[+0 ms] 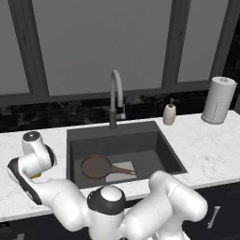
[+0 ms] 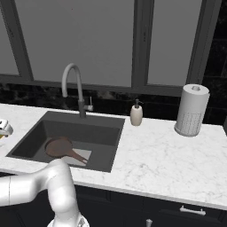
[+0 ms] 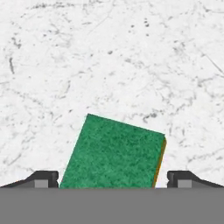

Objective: Pick the pan and sponge and place them into the sink. Then turn on the water.

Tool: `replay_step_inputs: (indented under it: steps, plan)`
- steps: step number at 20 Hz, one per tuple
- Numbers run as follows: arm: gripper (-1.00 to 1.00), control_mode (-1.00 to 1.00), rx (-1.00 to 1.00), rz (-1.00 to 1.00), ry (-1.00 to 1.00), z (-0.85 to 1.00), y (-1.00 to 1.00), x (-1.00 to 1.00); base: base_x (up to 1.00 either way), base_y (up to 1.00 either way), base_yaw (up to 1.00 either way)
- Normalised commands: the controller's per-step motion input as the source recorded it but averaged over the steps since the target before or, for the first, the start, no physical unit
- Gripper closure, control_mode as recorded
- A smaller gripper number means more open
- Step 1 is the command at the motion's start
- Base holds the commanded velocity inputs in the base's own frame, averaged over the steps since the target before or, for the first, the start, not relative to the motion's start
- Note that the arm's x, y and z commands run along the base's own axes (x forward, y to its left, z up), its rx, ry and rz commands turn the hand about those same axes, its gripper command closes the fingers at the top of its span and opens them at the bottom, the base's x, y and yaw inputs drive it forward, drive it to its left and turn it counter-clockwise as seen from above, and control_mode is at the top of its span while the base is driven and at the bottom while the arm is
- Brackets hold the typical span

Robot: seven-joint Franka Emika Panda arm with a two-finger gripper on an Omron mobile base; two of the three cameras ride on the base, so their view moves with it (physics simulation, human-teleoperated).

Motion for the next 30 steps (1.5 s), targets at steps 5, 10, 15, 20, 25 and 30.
replay_step_inputs:
  steps: [5,10,15,20,25,30]
  plan:
    - [-1.00,-1.00,0.00,0.02,-0.01,-0.18,0.16,0.11,0.00,0.00,0.00]
    - [-1.00,-1.00,0.02,0.00,0.00,-0.54,0.00,0.00,0.00,0.00,0.00]
    - [-1.00,-1.00,0.02,0.00,0.00,-0.78,0.00,0.01,0.00,0.00,0.00]
    - [1.00,-1.00,0.01,0.00,0.00,-0.91,0.00,0.00,0.00,0.00,0.00]
    - [1.00,-1.00,0.02,0.00,0.01,-0.99,0.00,0.00,0.00,0.00,0.00]
    - [1.00,-1.00,0.06,-0.03,0.00,-0.92,-0.11,-0.03,0.00,0.00,0.00]
